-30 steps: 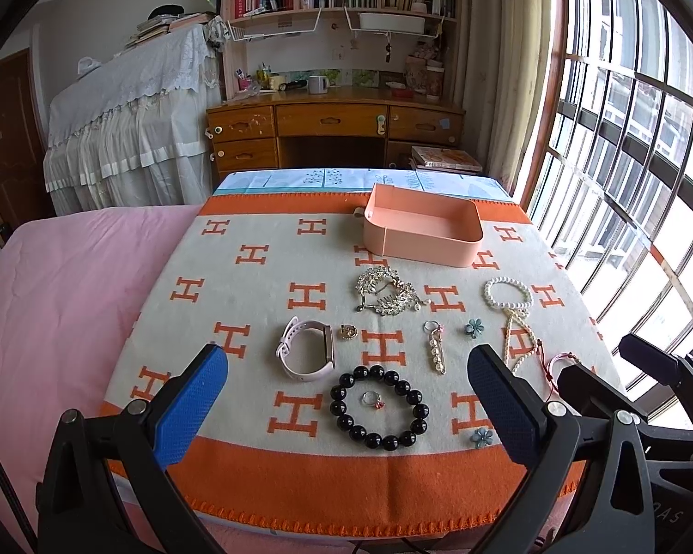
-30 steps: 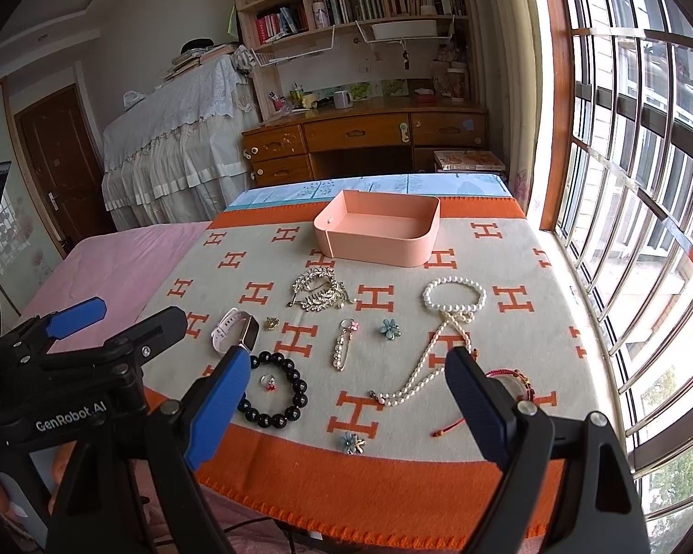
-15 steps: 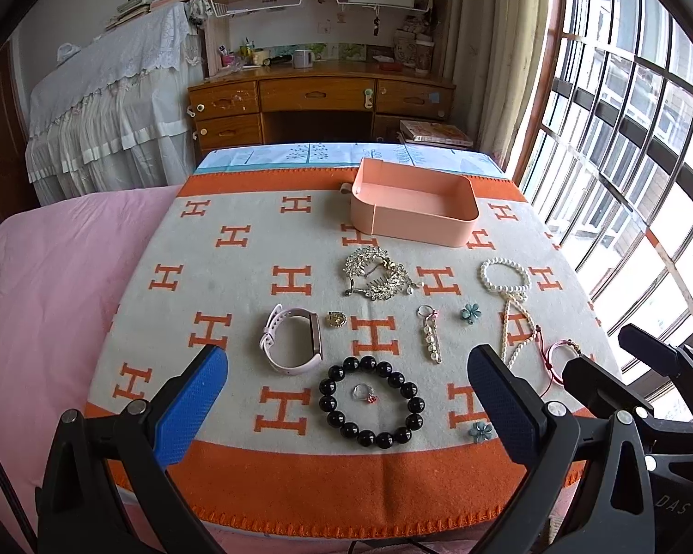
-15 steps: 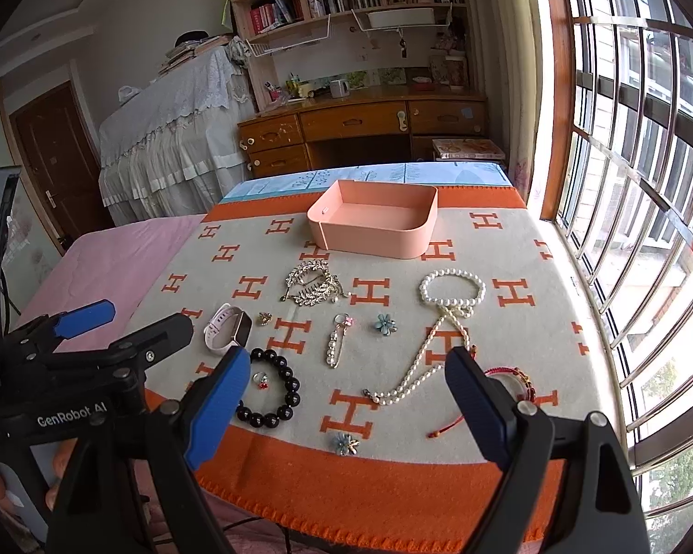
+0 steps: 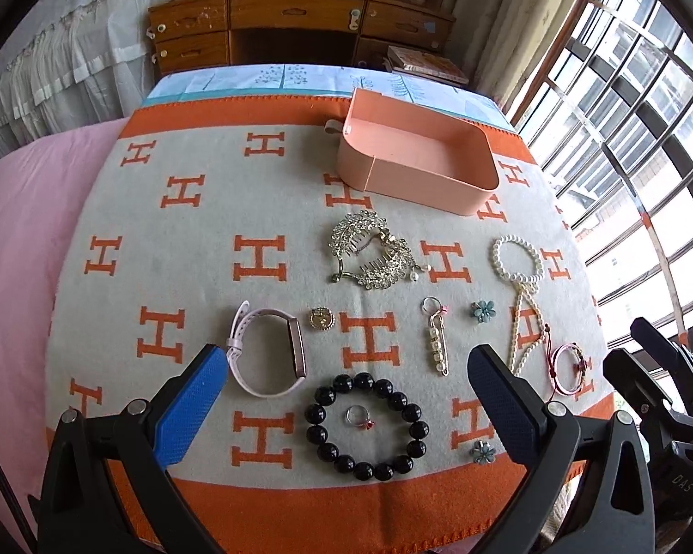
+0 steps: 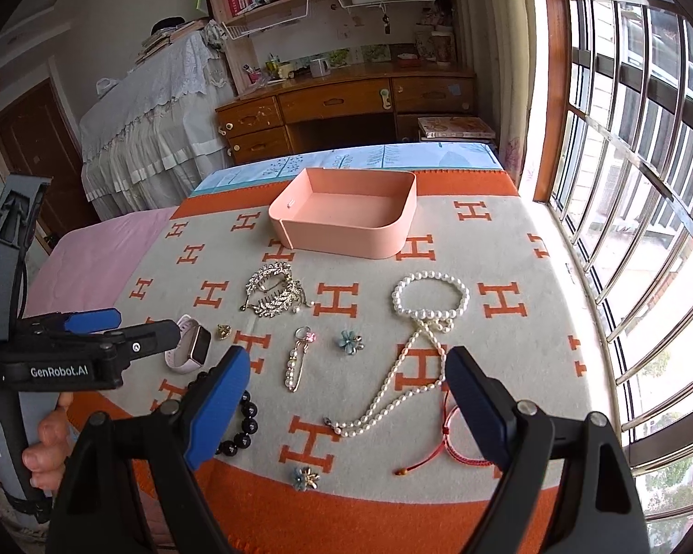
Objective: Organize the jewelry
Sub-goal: 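Grasp the rhinestone hair comb with the left tool while the right tool grasps the pearl bracelet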
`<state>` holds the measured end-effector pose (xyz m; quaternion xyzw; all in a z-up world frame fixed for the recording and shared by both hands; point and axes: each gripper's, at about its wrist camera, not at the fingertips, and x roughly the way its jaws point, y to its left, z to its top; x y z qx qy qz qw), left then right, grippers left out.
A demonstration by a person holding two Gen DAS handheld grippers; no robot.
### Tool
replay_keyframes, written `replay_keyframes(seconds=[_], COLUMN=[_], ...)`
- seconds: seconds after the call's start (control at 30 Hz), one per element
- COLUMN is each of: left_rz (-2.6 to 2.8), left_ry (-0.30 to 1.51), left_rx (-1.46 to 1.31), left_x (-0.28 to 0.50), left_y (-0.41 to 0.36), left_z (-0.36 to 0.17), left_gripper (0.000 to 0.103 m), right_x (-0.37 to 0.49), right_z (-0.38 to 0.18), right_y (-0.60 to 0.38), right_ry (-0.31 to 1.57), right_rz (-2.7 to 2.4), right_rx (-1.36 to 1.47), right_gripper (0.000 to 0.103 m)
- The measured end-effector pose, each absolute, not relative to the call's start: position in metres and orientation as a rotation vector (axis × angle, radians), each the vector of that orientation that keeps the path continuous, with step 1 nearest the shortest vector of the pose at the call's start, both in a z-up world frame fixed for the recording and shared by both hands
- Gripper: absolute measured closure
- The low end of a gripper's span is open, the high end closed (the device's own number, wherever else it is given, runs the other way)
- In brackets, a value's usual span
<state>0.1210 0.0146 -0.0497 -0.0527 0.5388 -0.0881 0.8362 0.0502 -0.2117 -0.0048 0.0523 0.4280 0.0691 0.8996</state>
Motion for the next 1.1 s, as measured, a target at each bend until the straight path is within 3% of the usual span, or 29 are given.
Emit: replay_keyframes(seconds=[0.33, 0.43, 0.9, 0.97, 1.1], left_rz=[-0.092, -0.096, -0.221, -0.233, -0.248], left_ry=[1.216, 1.237, 1.325, 1.344, 1.354], left_rx=[-0.090, -0.047, 0.148, 0.150, 0.137], left_x=[0.202, 0.220, 0.268, 0.273, 0.282], left_y=[0.028, 0.016, -0.028, -0.031, -0.029], left_z=[-0.080, -0.089, -0.130, -0.135, -0.139], left_gripper=[0.004, 0.011, 0.014, 0.022, 0.023], right_x=[0.118, 0.140, 0.183, 0.187, 0.194], right_z=[-0.007, -0.018, -0.082, -0.088, -0.102], right_y=[-0.255, -0.271, -0.313, -0.314, -0.314], right_ry=[0.931, 0.971, 1.155, 1.175, 1.227], right_rz=[0.061, 0.055, 0.036, 0.044, 0.041], right_rx=[0.145, 0.190, 0.322, 0.333, 0.329], right_gripper=[0.016, 0.016, 0.020, 0.025, 0.041])
